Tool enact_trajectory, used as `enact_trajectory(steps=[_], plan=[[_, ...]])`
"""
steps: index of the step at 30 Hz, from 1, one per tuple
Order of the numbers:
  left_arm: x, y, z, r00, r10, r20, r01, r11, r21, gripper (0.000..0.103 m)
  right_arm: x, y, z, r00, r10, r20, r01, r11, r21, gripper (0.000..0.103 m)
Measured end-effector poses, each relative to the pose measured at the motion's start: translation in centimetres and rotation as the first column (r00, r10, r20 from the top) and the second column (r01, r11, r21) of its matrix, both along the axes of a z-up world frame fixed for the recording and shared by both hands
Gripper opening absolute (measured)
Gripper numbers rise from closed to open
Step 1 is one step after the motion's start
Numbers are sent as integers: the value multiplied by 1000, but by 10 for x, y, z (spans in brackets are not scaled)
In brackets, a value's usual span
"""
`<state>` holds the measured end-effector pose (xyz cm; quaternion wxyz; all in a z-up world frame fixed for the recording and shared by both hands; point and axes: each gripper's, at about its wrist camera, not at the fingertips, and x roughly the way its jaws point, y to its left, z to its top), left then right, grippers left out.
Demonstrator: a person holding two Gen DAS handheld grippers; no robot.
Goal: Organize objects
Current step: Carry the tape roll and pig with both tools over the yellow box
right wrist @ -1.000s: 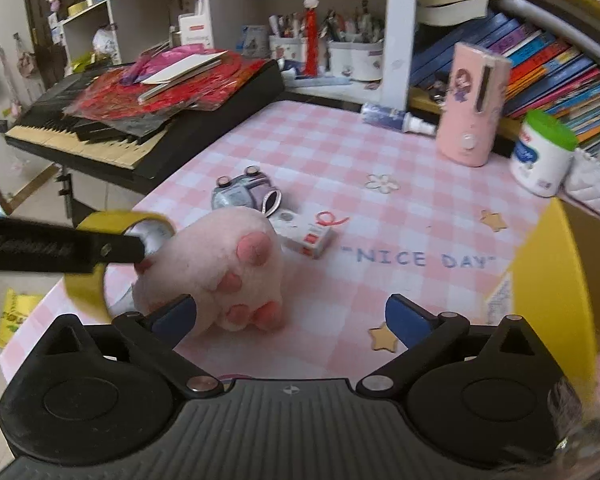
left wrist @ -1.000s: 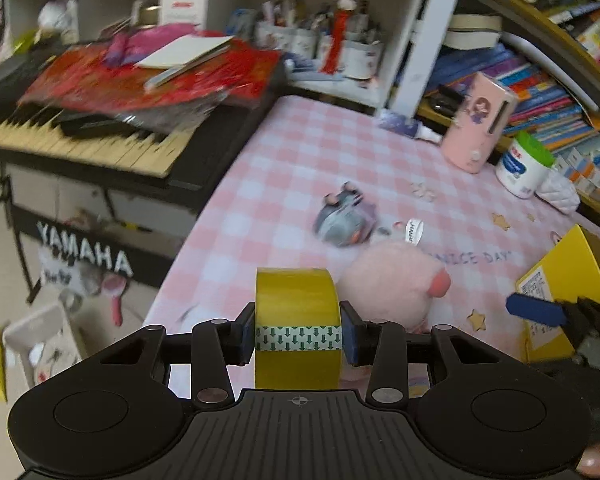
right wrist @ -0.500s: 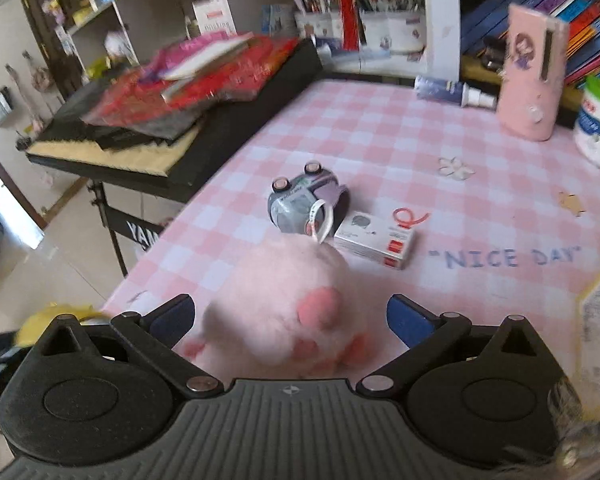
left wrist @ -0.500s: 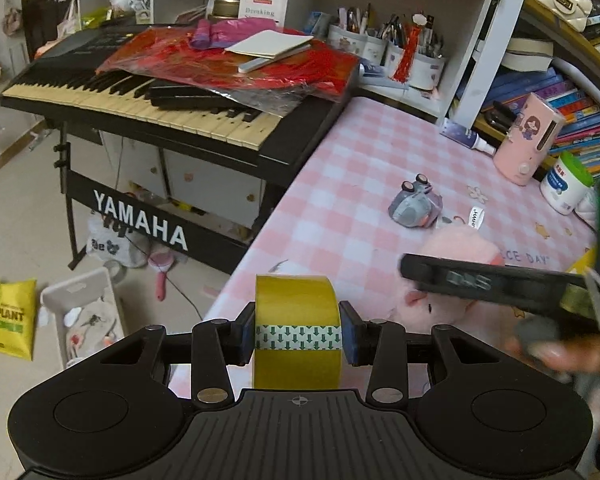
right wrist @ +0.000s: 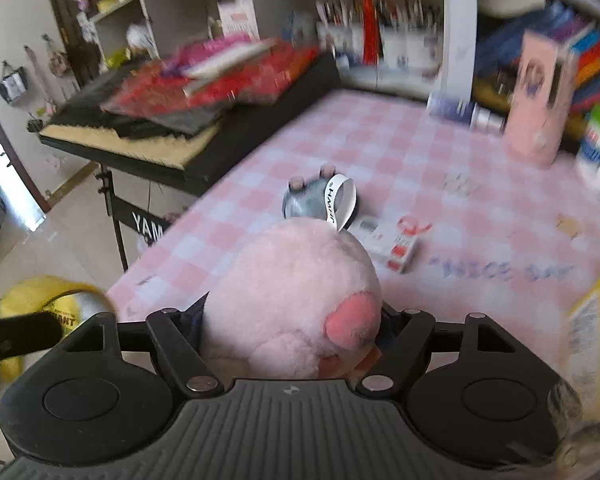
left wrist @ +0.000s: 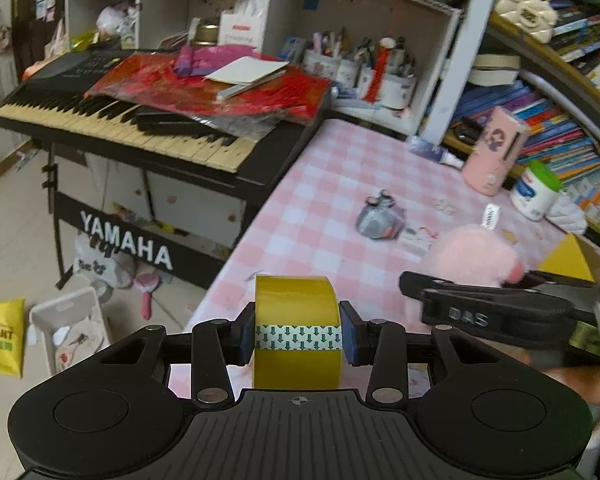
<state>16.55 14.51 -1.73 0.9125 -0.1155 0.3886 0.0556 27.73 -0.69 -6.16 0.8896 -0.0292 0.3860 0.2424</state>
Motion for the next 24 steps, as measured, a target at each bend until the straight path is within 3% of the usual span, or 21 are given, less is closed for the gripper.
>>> enact_trajectory(steps=[10,24], plan=[[-37,-23,16,990,-113,79,117,992,-39,39,-82,-43,43,985,-78,154,91,993,-75,75],[-117,-44,12,953,-293,73,297,952,-66,39,-191,-66,36,966,-237,106,248,963,-109,75]])
